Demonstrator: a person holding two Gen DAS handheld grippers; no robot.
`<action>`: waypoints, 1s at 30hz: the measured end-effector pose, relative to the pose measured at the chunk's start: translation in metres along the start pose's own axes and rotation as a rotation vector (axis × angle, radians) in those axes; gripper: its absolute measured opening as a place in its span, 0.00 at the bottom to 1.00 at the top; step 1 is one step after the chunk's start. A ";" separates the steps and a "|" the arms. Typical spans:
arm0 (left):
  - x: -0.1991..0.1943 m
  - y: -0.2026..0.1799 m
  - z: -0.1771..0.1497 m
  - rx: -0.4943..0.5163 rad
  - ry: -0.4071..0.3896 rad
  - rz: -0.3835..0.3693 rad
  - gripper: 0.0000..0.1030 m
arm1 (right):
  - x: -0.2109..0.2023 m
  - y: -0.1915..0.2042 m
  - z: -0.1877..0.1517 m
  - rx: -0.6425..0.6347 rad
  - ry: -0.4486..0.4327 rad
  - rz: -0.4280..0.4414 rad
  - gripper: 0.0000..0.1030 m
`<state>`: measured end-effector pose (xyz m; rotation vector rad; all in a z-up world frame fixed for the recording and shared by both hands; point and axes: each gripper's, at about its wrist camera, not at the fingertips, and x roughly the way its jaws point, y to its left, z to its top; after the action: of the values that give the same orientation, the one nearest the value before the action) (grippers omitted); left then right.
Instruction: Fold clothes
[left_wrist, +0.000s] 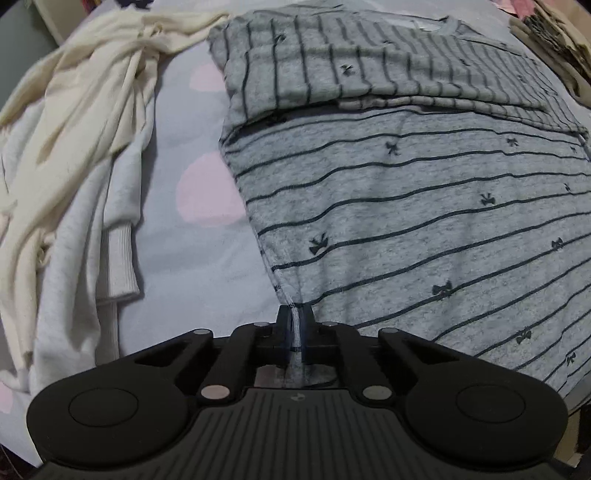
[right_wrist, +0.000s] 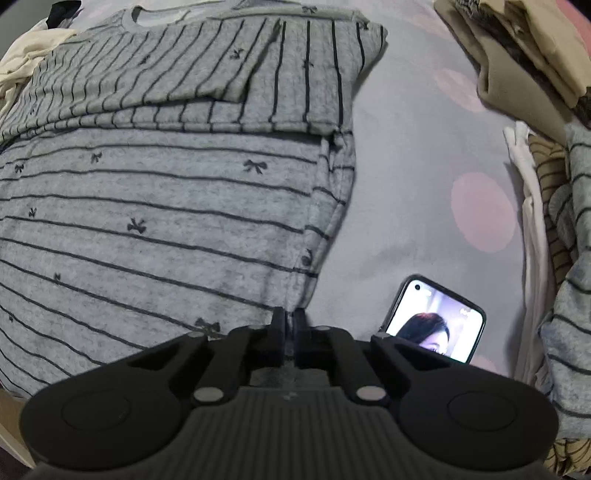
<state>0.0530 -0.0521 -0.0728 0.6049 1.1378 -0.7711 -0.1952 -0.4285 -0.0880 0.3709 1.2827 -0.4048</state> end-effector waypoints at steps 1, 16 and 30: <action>-0.005 0.002 0.002 -0.012 -0.018 -0.004 0.02 | -0.004 -0.001 0.001 0.007 -0.005 0.003 0.03; -0.075 0.071 0.047 -0.265 -0.342 -0.018 0.01 | -0.065 -0.030 0.052 0.175 -0.188 0.033 0.03; -0.044 0.064 0.069 -0.217 -0.416 0.133 0.08 | -0.054 -0.030 0.103 0.182 -0.313 -0.077 0.16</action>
<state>0.1336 -0.0560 -0.0067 0.3139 0.7757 -0.6123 -0.1352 -0.4996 -0.0114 0.3952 0.9592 -0.6221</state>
